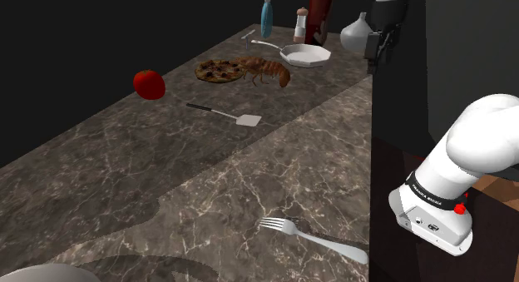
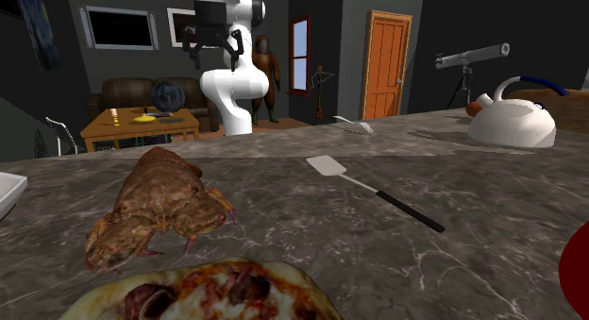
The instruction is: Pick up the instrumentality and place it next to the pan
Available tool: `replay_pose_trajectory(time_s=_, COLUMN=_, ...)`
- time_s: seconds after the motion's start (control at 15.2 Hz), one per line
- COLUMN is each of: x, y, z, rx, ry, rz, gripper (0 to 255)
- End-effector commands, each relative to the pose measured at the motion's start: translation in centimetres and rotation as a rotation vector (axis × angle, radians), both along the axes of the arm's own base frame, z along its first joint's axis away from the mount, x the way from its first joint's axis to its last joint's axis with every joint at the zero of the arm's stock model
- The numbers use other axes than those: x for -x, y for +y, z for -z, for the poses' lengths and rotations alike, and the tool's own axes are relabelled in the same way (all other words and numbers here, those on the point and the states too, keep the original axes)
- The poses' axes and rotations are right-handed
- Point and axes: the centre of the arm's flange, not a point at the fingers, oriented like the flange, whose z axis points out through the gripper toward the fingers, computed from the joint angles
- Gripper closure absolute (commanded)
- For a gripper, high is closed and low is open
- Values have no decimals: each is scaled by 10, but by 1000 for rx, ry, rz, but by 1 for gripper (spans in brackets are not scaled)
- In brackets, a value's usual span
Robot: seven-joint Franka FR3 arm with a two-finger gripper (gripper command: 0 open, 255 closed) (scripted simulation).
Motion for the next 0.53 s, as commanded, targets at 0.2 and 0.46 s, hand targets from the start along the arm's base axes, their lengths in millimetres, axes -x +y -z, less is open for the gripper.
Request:
replay_pose_trajectory(time_s=0.2, x=-27, y=20, z=15, rx=-9, ry=-19, rz=-31, gripper=0)
replay_pose_trajectory(time_s=0.46, x=-63, y=48, z=34, rx=-21, ry=-45, rz=-72, gripper=0)
